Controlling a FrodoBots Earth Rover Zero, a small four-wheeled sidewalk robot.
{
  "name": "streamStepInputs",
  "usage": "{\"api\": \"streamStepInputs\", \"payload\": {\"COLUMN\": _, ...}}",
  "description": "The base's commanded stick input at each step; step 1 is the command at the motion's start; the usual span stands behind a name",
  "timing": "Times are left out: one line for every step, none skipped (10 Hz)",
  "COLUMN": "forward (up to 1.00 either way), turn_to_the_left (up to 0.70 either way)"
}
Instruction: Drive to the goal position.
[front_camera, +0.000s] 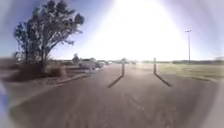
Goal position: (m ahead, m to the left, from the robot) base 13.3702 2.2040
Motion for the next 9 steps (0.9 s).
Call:
{"api": "streamStepInputs", "payload": {"forward": 0.70, "turn_to_the_left": 0.00}}
{"api": "streamStepInputs", "payload": {"forward": 0.70, "turn_to_the_left": 0.00}}
{"api": "streamStepInputs", "payload": {"forward": 0.70, "turn_to_the_left": 0.00}}
{"api": "streamStepInputs", "payload": {"forward": 0.70, "turn_to_the_left": 0.00}}
{"api": "streamStepInputs", "payload": {"forward": 0.70, "turn_to_the_left": 0.00}}
{"api": "streamStepInputs", "payload": {"forward": 0.70, "turn_to_the_left": 0.00}}
{"api": "streamStepInputs", "payload": {"forward": 0.70, "turn_to_the_left": 0.00}}
{"api": "streamStepInputs", "payload": {"forward": 0.70, "turn_to_the_left": 0.00}}
{"api": "streamStepInputs", "payload": {"forward": 0.70, "turn_to_the_left": 0.00}}
